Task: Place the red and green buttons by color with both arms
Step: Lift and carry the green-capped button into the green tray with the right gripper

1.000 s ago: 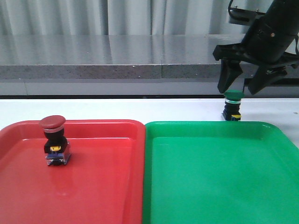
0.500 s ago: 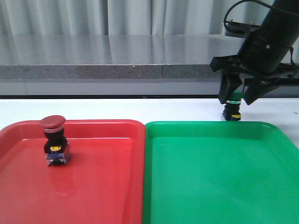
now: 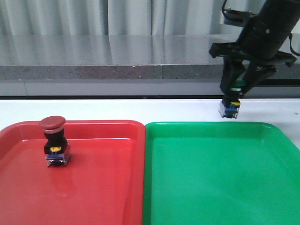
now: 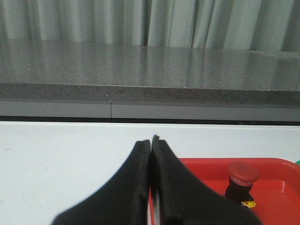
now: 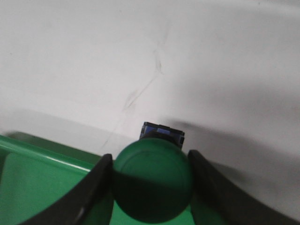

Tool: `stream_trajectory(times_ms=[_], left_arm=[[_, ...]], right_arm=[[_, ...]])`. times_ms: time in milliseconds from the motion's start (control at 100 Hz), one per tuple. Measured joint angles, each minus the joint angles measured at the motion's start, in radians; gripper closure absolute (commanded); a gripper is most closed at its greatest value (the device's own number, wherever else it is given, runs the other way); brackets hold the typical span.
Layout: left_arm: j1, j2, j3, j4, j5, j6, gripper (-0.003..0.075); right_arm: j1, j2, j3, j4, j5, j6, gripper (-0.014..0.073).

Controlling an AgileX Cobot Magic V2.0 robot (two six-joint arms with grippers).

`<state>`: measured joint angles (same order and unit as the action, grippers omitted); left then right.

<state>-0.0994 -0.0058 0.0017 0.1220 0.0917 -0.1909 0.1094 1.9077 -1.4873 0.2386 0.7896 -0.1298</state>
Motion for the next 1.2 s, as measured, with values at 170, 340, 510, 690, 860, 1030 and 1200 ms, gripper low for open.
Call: stream_trajectory(times_ms=[170,340,510,690,860,1030,1200], left_arm=[[0.000,0.000,0.000,0.000,0.000,0.000,0.0739],[0.000,0.000,0.000,0.000,0.000,0.000,0.0739],[0.000,0.000,0.000,0.000,0.000,0.000,0.0739],[0.000,0.000,0.000,0.000,0.000,0.000,0.0739],[0.000,0.000,0.000,0.000,0.000,0.000,0.0739],[0.000,0.000,0.000,0.000,0.000,0.000,0.0739],[0.000,0.000,0.000,0.000,0.000,0.000,0.0739]], right_arm=[[0.000,-0.064,-0.038,0.000,0.059,0.000,0.0309],[0.000,-0.149,-0.040,0.000,0.122,0.010,0.0309],[0.025,-0.233,0.035,-0.004,0.136,0.027,0.0309],[0.096,-0.322,0.221,-0.008,0.041,0.087,0.0309],[0.159,-0.345,0.378,-0.023,-0.080,0.130,0.0309],[0.180,-0.345,0.472,-0.033,-0.164,0.164,0.0309],[0.180,-0.329,0.494,-0.036,-0.196,0.174,0.0309]])
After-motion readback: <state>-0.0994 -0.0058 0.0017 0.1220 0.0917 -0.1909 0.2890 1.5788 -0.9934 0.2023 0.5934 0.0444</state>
